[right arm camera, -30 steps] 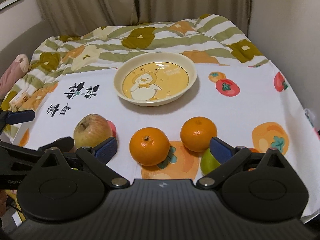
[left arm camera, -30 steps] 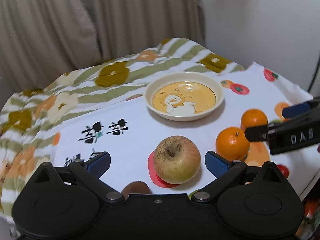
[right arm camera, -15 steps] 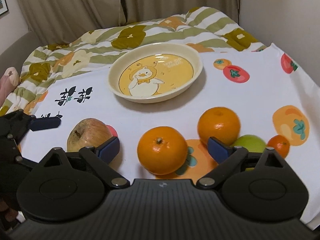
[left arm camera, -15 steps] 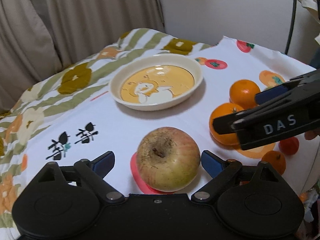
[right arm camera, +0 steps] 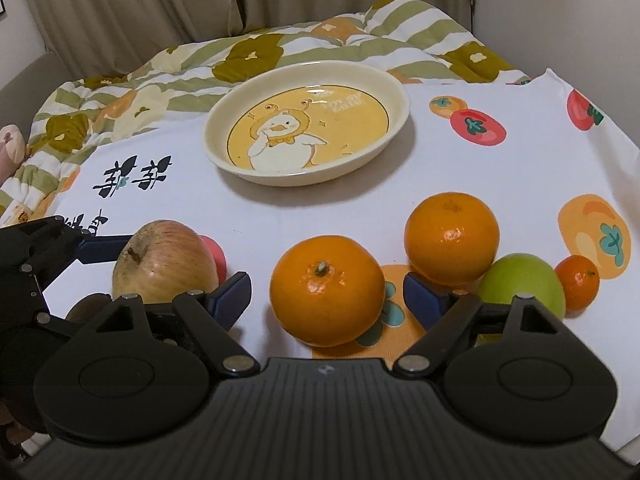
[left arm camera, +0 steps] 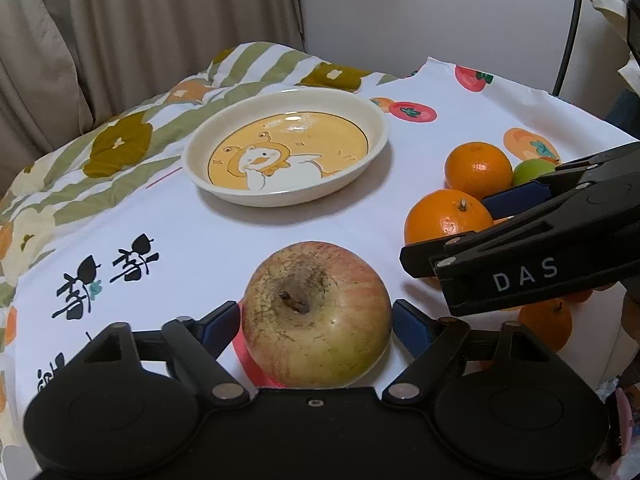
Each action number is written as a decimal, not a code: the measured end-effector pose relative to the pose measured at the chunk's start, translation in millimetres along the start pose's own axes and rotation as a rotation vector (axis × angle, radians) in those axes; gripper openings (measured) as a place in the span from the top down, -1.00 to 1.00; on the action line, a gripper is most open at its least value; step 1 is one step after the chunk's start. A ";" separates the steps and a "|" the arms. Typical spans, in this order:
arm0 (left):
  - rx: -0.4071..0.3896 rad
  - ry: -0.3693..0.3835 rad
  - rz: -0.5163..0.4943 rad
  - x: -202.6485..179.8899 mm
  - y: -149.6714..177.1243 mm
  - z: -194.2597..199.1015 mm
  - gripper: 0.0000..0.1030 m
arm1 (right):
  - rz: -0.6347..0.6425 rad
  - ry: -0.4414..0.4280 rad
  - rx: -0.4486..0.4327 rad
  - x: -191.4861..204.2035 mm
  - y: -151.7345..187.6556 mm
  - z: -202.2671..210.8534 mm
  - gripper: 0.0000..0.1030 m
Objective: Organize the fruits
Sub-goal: 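Grasp the red-yellow apple with the left tool while the right tool grasps an orange, then carry the apple and orange into the duck bowl and open both tools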
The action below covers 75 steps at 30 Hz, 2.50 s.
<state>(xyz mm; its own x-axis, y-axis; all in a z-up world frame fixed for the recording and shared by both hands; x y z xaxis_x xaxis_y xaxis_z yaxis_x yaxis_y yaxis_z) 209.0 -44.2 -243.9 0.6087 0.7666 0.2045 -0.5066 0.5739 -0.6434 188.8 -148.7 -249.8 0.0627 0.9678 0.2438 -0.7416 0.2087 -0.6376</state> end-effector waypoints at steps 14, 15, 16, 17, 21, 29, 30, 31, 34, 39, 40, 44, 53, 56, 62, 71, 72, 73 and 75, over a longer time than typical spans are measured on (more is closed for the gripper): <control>0.005 -0.023 0.038 5.7 5.8 4.2 -0.52 | 0.041 0.032 0.018 2.9 3.9 -11.3 -0.54; 0.006 -0.029 0.040 6.6 6.5 4.6 -0.52 | 0.045 0.032 0.017 3.0 3.7 -11.4 -0.53; 0.006 -0.037 0.045 8.0 7.4 5.2 -0.52 | 0.048 0.032 0.017 3.4 3.8 -11.3 -0.53; 0.006 -0.044 0.048 9.3 8.0 5.4 -0.52 | 0.050 0.032 0.018 3.6 3.6 -11.2 -0.52; 0.006 -0.068 0.067 15.6 9.4 9.8 -0.52 | 0.035 0.011 0.026 6.0 3.7 -10.3 -0.51; -0.024 -0.113 0.139 33.3 -0.9 48.0 -0.52 | 0.023 -0.021 -0.006 28.9 -14.7 21.2 -0.51; -0.030 -0.118 0.151 36.0 -2.5 53.6 -0.52 | 0.029 -0.023 -0.014 32.4 -19.1 27.5 -0.51; -0.036 -0.122 0.167 39.6 -5.3 60.7 -0.52 | 0.035 -0.025 -0.023 35.8 -24.2 34.4 -0.51; -0.051 -0.129 0.202 47.2 -14.4 79.0 -0.52 | 0.036 -0.031 -0.051 42.0 -40.1 55.0 -0.51; -0.090 -0.188 0.211 59.3 -39.0 105.7 -0.52 | 0.023 -0.039 -0.089 44.0 -67.6 83.9 -0.51; -0.100 -0.201 0.207 61.2 -44.1 109.1 -0.52 | 0.026 -0.040 -0.096 43.2 -73.1 87.9 -0.51; -0.119 -0.227 0.219 69.1 -65.2 114.8 -0.52 | 0.040 -0.045 -0.122 36.0 -98.3 99.0 -0.51; -0.142 -0.288 0.238 72.6 -117.5 100.7 -0.52 | 0.122 -0.089 -0.120 3.6 -156.1 84.4 -0.51; -0.134 -0.299 0.242 70.7 -135.9 83.6 -0.52 | 0.148 -0.106 -0.112 -10.1 -175.6 69.7 -0.51; -0.093 -0.280 0.263 73.5 -163.9 30.3 -0.52 | 0.188 -0.145 -0.066 -36.7 -203.5 28.2 -0.51; 0.023 -0.307 0.206 70.9 -167.4 -67.1 -0.52 | 0.210 -0.177 0.006 -64.3 -219.6 -41.4 -0.51; 0.034 -0.321 0.190 69.0 -165.8 -75.7 -0.52 | 0.213 -0.180 0.013 -66.5 -220.3 -47.2 -0.51; 0.045 -0.337 0.164 66.4 -165.0 -86.0 -0.52 | 0.214 -0.183 0.017 -67.8 -220.5 -51.4 -0.51; 0.060 -0.351 0.133 61.5 -163.4 -99.9 -0.52 | 0.218 -0.188 0.029 -70.4 -220.2 -60.1 -0.51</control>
<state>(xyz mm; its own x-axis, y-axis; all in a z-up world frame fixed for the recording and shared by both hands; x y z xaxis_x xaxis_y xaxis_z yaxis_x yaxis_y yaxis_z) 390.2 -119.6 -199.9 0.2937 0.8818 0.3690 -0.6085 0.4702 -0.6393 387.8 -254.4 -170.5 -0.2231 0.9459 0.2357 -0.7426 -0.0083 -0.6697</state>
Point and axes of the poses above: each gripper's, at about its wrist camera, not at the fingertips, and z roughly against the way its jaws point, x to its left, y to its underside, the point moved 10 cm from there along -z, roughly the way its jaws point, and after that the axes turned 7 degrees about -y, right-handed, at the moved point
